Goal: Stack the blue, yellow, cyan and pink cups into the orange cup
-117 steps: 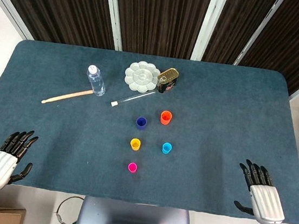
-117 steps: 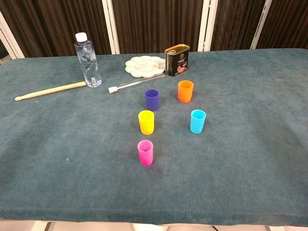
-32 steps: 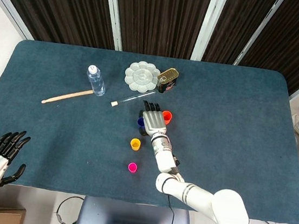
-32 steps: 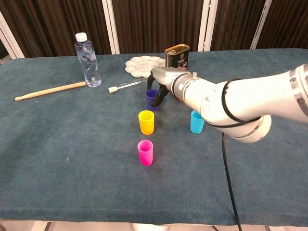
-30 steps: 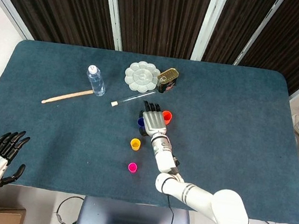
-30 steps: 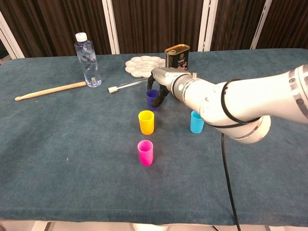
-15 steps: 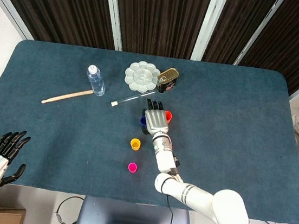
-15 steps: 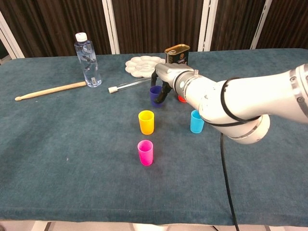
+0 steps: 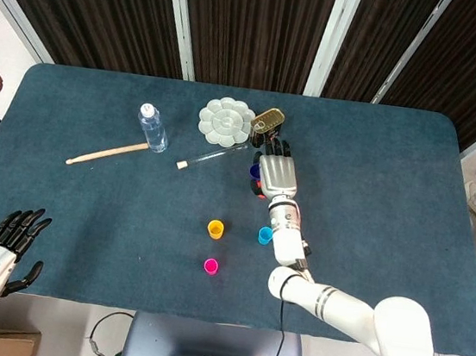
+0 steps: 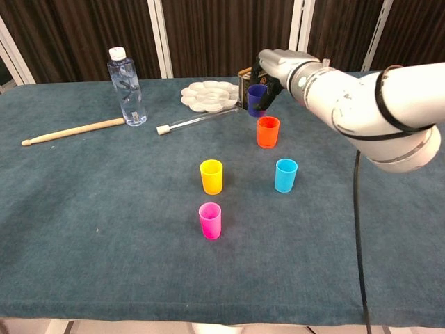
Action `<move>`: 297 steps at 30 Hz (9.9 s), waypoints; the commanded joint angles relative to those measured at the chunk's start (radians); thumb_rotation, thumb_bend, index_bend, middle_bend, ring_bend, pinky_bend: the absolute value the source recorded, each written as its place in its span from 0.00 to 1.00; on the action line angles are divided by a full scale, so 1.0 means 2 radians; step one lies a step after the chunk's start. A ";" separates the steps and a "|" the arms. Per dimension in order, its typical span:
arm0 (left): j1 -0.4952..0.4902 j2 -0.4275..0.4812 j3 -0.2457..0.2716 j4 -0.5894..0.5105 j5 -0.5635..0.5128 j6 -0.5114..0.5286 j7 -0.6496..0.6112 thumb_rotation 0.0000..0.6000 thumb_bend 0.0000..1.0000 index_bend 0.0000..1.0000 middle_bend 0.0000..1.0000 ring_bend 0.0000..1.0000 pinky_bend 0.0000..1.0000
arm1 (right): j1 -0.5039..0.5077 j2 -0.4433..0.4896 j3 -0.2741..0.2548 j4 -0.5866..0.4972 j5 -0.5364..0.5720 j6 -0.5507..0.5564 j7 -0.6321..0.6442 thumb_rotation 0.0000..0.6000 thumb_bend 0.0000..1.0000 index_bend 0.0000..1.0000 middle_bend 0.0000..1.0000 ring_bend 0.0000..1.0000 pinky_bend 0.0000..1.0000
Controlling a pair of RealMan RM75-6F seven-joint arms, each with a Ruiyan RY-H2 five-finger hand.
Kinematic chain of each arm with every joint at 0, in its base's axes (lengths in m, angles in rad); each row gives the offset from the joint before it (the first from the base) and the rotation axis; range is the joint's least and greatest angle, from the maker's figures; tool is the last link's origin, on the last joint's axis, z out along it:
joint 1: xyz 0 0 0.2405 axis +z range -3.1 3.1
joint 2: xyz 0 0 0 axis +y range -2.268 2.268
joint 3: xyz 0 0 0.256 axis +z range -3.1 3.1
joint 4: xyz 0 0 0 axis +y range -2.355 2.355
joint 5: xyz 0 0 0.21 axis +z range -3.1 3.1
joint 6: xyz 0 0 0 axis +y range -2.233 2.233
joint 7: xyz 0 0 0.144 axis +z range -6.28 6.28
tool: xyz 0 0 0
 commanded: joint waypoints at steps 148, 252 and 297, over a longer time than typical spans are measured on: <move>0.001 0.007 0.006 -0.009 -0.004 -0.014 0.002 1.00 0.42 0.00 0.00 0.00 0.08 | -0.136 0.118 -0.157 -0.219 -0.151 -0.001 0.083 1.00 0.47 0.47 0.00 0.00 0.00; 0.002 0.014 0.004 -0.009 -0.009 -0.012 -0.008 1.00 0.42 0.00 0.00 0.00 0.08 | -0.098 0.057 -0.151 -0.274 -0.120 -0.038 0.128 1.00 0.47 0.49 0.01 0.00 0.00; 0.007 0.018 0.003 -0.009 -0.007 -0.003 -0.014 1.00 0.42 0.00 0.00 0.00 0.08 | -0.127 0.045 -0.105 -0.260 -0.172 0.023 0.201 1.00 0.47 0.67 0.10 0.00 0.07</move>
